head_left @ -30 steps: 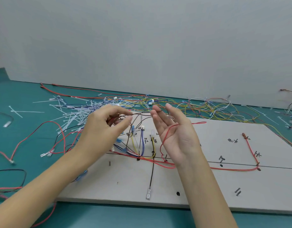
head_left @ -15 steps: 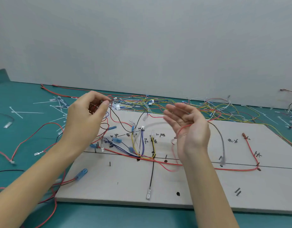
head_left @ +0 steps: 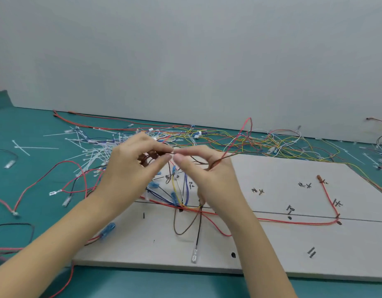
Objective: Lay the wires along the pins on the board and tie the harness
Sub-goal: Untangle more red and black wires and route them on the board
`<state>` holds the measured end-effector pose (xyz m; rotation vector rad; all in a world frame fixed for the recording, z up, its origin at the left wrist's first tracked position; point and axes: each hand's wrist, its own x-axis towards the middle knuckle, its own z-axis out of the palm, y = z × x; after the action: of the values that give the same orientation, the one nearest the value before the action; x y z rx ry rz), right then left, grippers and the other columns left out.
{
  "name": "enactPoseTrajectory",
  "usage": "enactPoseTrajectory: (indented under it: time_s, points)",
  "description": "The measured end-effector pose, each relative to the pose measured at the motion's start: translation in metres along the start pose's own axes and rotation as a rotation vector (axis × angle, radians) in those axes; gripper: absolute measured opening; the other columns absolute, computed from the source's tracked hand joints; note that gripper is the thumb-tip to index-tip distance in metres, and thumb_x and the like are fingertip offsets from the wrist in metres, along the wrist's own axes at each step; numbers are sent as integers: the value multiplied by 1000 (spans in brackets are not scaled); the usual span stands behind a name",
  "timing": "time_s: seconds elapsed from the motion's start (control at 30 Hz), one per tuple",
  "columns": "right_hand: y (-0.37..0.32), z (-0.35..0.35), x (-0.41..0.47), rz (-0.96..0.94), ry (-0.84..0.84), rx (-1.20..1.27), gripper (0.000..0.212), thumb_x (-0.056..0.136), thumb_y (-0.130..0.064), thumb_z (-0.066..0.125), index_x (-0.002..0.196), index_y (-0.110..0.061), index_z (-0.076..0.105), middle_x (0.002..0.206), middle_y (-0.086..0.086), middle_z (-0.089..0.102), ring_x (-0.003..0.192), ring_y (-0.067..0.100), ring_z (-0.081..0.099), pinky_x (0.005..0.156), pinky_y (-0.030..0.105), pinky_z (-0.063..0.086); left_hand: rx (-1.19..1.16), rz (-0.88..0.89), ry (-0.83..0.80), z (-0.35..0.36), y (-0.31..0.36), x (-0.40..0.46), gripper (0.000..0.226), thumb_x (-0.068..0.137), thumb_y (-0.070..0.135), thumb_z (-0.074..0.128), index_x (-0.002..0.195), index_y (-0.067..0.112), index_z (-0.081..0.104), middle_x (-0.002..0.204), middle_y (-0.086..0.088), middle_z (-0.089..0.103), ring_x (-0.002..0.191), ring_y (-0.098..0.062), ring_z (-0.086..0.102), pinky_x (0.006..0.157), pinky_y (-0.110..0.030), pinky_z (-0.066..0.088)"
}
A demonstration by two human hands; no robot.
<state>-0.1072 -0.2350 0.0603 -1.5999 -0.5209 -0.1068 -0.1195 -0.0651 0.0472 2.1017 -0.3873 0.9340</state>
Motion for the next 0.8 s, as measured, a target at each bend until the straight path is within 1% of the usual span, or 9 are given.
enactPoseTrajectory:
  time_s: [0.1,0.2,0.3,0.37,0.43,0.53,0.6,0.7,0.8]
  points:
    - [6,5,1,-27,-3,1,5,85,-3,70,83,1,73,69,-3,64,48,-4,52,49,5,36,-74,-25,-13,4,2,-4,25,80,4,76,95,23,73,87,5,65,81,-9,62,67,-21,48]
    - [7,6,4,-40,39,0,3,82,-1,72,79,-1,73,67,-1,64,60,2,53,60,11,40,-113,-64,-8,6,5,-5,28,77,5,69,94,27,73,88,4,65,80,-13,63,68,-27,50]
    - [9,7,4,-12,67,12,6,82,-4,73,81,-9,70,69,14,59,59,11,47,57,18,40,-150,-98,-6,6,9,-5,32,73,5,62,93,28,73,88,3,66,81,-14,63,70,-31,52]
    - [11,8,4,-12,87,-15,7,84,-8,73,84,-14,69,64,6,52,53,8,42,53,16,35,-179,-124,-14,5,12,-5,33,72,4,61,93,26,74,87,2,67,81,-14,64,72,-34,53]
    - [12,7,5,-34,109,-27,6,84,-7,72,83,-13,72,59,-3,52,53,5,45,54,14,37,-211,-155,-24,5,12,-5,37,70,3,59,95,24,75,88,2,68,83,-15,65,76,-33,54]
    - [14,4,5,-42,111,-94,7,85,-7,70,80,-12,73,69,-1,66,68,9,57,66,21,46,-292,-225,-36,5,13,-5,40,69,1,56,96,22,75,92,3,71,89,-13,68,83,-27,55]
    - [16,3,6,-27,105,-165,8,88,-12,67,82,-16,69,77,-7,66,77,7,59,72,23,46,-295,-248,-49,6,13,-5,39,74,-4,60,96,24,74,93,4,73,91,-11,69,84,-26,55]
    - [18,-5,7,-28,162,-299,9,92,-21,64,83,-23,62,86,-15,56,85,-2,52,71,17,38,-268,-283,-35,3,10,-3,40,83,-8,63,93,30,74,92,9,74,88,-14,69,81,-27,56]
    - [17,-9,9,-46,254,-287,10,93,-23,62,84,-26,60,91,-15,51,85,-8,49,70,8,34,-249,-296,-57,-1,9,1,26,84,1,68,88,26,75,87,10,72,77,-16,64,68,-26,53]
